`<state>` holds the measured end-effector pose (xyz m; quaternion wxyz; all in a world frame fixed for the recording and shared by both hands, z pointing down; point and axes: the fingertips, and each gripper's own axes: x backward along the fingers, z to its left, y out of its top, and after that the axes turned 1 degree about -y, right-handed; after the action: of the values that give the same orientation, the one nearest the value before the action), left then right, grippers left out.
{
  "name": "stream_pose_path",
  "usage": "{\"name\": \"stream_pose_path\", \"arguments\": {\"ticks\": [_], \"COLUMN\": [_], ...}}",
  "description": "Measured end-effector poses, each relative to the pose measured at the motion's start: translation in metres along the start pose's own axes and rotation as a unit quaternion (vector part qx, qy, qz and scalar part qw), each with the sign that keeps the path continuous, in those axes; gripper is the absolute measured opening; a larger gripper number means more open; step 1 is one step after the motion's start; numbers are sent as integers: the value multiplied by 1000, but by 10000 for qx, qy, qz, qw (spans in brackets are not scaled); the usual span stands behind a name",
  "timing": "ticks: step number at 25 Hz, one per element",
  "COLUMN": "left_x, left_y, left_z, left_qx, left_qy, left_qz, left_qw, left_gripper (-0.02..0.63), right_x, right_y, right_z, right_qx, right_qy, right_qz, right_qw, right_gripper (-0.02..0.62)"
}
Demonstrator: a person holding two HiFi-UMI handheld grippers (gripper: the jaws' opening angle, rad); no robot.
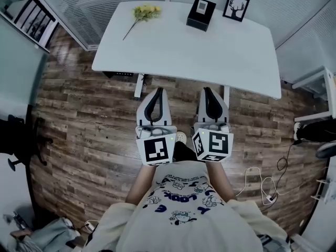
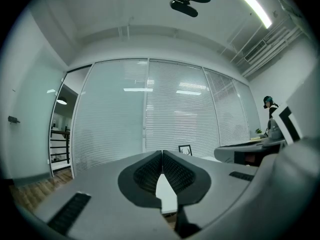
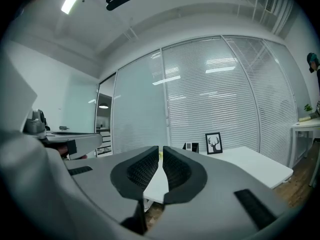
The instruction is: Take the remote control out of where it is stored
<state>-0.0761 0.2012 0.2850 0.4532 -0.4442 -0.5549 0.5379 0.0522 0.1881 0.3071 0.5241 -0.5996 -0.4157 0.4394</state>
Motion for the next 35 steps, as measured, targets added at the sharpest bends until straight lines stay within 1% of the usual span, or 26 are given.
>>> {"name": "stream_pose_path", "arguments": {"ticks": [7,14,17,20,24,28,32,35], "left_x": [-73,-121,-138,-157,-187,-223,-261,-291], "left_y": [-8,-11,-16,-23,-27,-29,-39,-42], "left_z": [-12,-25,-23,-21,-17,-13,-7,-2], "left_qx": [59,51,64,-64,-94,52,-16,5], "left_qy": [80,-74,-104,-177,-244,-286,-405,-485], "left_qz": [79,134,225,386,382,276,442,513], "left_qw": [9999,9999,9997,9991,9989,9992,9982,9975], "left_gripper": [18,18,18,18,18,18,19,18], "right_x": [-56,-91,-109,-130,-157,-188,-223,-251], "right_y": [5,-4,-4,-1,0,-3,0,4], "right_z": [-38,-63,-68,-75,-86,-101,-114,-124], "right_qx": [40,-97,-125,-145,-140,-151,-154,-143], "right_qy": [126,69,59,44,-4,-97,-201,-267], "right_qz": [30,168,184,170,164,224,245,276], "right_qw": [9999,9998,9997,9997,9998,9996,9994,9992], "right_gripper": [46,46,46,46,46,46,46,46]}}
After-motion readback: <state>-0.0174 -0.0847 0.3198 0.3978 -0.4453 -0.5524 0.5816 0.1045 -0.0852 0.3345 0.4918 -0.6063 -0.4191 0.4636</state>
